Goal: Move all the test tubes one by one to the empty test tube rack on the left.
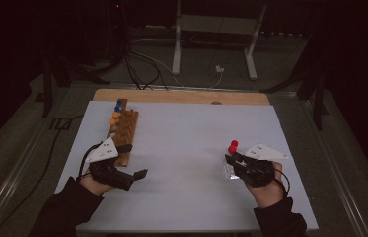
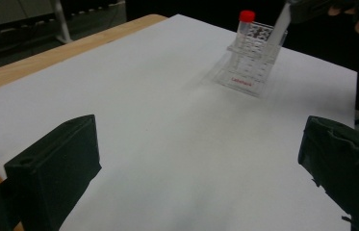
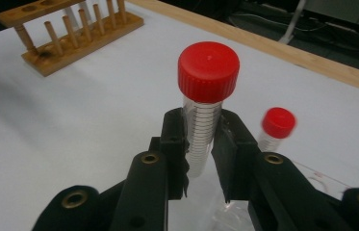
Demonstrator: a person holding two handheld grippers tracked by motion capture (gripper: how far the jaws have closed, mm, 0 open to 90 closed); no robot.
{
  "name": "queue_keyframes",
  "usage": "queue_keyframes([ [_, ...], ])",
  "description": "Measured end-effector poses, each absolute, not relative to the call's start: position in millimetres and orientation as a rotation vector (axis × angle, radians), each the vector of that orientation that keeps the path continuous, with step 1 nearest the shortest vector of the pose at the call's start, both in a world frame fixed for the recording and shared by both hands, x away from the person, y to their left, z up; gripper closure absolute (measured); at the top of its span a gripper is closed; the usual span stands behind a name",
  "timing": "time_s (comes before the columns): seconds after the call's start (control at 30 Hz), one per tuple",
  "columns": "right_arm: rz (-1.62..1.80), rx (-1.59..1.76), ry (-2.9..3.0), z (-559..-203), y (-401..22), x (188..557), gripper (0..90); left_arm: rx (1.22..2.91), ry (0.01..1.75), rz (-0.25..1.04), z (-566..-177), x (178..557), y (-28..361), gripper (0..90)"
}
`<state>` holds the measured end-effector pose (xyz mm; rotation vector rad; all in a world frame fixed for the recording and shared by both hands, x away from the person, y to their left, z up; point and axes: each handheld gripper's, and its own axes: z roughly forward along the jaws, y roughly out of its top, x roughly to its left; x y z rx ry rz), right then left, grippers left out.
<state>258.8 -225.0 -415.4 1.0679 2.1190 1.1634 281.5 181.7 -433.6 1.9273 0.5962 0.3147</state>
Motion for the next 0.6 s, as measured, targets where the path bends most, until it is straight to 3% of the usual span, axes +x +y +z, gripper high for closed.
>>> queue_keyframes([
  [0.6, 1.168, 0.966, 2.230, -428, -190, 258, 75.0, 1.976, 0.492, 0.231, -425, 286, 143, 2.0],
])
